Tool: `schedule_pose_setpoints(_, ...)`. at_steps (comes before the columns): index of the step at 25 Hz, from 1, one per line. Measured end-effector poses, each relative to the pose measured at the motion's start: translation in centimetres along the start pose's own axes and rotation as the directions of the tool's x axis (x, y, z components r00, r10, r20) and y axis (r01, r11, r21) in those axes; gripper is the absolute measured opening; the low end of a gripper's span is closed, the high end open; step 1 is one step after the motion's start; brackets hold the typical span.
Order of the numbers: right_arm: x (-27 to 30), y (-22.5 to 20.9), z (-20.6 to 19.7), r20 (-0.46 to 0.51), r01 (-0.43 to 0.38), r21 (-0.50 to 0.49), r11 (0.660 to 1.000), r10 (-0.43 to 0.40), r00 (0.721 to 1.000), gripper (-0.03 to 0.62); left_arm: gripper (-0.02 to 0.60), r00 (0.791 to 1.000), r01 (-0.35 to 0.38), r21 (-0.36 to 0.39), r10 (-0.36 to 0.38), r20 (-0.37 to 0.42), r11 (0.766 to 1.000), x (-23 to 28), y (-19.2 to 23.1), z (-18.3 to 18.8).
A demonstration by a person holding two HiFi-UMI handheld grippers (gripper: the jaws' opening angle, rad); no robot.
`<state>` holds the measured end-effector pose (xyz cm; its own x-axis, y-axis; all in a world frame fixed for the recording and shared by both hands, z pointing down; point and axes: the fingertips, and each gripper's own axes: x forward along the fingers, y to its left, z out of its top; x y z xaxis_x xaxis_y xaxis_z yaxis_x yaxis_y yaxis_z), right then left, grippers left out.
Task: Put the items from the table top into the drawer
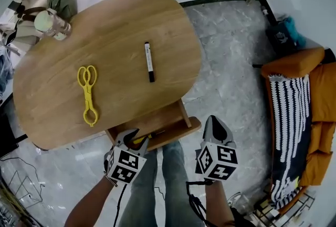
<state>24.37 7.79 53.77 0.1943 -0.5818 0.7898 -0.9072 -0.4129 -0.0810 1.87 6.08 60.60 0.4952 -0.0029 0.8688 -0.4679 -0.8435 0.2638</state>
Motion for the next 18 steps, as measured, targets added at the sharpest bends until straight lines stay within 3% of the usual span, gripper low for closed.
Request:
schedule_pose_setpoints(6, 1.2, 2.8, 1.0, -0.007, -0.044, -0.054, 0.998, 0.043, 0.999, 0.005, 0.146, 0.995, -0.070, -0.111, 0.078, 0.068, 0.991, -1.8, 3.5, 0.4)
schedule_pose_setpoints(11, 2.3, 5.7, 2.0, -0.010, -0.089, -0.098, 0.991, 0.088, 0.996, 0.005, 0.146, 0.983, -0.133, -0.231, 0.159, 0.095, 0.964, -3.6, 6.5, 0.6)
schedule_pose_setpoints(15, 2.8, 7.9, 2.5, -0.019, -0.122, -0.131, 0.984, 0.120, 0.993, 0.005, 0.146, 0.961, -0.198, -0.346, 0.252, 0.116, 0.917, -5.4, 9.2, 0.6)
schedule_pose_setpoints(18, 3.3, 9.3, 2.9, -0.027, -0.144, -0.156, 0.977, 0.141, 0.990, 0.005, 0.146, 0.936, -0.248, -0.451, 0.333, 0.118, 0.858, -6.5, 11.8, 0.2)
